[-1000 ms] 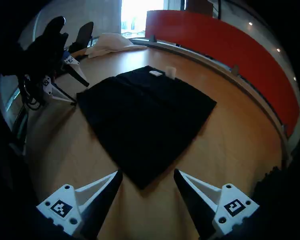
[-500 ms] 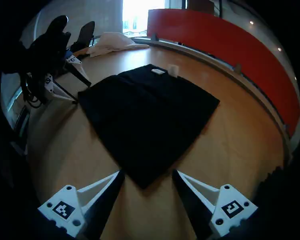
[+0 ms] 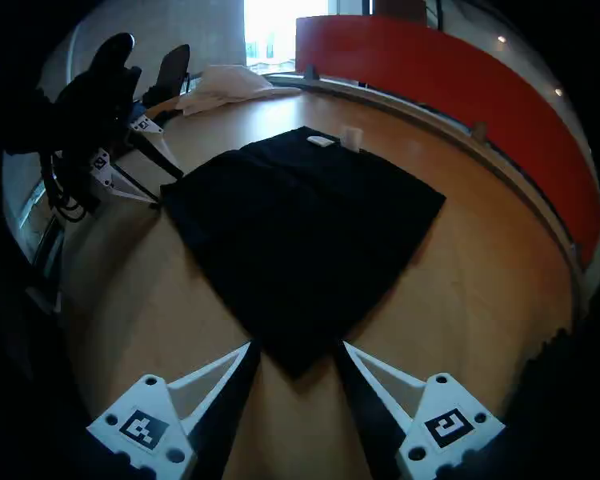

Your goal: Fold towel

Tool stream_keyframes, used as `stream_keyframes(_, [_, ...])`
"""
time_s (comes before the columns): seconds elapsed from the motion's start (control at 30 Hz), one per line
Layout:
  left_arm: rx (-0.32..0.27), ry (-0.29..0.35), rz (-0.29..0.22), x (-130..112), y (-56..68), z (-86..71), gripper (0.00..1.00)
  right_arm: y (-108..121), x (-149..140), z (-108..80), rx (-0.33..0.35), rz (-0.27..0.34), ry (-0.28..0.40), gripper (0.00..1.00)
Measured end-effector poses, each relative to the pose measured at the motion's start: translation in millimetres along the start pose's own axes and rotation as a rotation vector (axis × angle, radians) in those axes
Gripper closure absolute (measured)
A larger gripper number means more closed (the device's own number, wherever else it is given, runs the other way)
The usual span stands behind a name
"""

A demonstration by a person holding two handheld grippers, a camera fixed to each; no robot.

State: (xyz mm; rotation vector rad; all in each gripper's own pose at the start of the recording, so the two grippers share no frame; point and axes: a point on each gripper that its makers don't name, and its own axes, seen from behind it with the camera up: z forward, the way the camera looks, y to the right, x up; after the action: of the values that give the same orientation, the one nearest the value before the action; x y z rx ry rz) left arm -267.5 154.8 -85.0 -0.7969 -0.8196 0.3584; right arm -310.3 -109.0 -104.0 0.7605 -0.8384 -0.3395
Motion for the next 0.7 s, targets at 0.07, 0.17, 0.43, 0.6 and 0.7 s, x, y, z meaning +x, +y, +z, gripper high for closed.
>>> stream_keyframes(0.07, [0.001,-0.002,-0.002,-0.1,0.2,-0.2,0.26,-0.7,0.1,0.4,0.002,-0.002,-0.002,0.40])
stream_keyframes(0.17, [0.003,-0.004,-0.004,-0.2,0.3,-0.3,0.28,-1.7,0.6,0.6,0.004,-0.004,-0.005,0.53])
stream_keyframes(0.43, [0.008,-0.010,-0.009,0.5,0.6,-0.5,0.45,-3.3,2.1,2.0,0.005,-0.002,-0.009,0.76])
stream_keyframes(0.6, [0.016,-0.016,-0.015,1.2,0.0,0.1,0.75,-2.1,1.7,3.0,0.001,0.010,-0.011,0.82])
stream_keyframes(0.7, [0.029,-0.023,-0.028,1.7,-0.6,0.7,0.84,-2.1,1.2,2.9,0.000,0.021,-0.011,0.84])
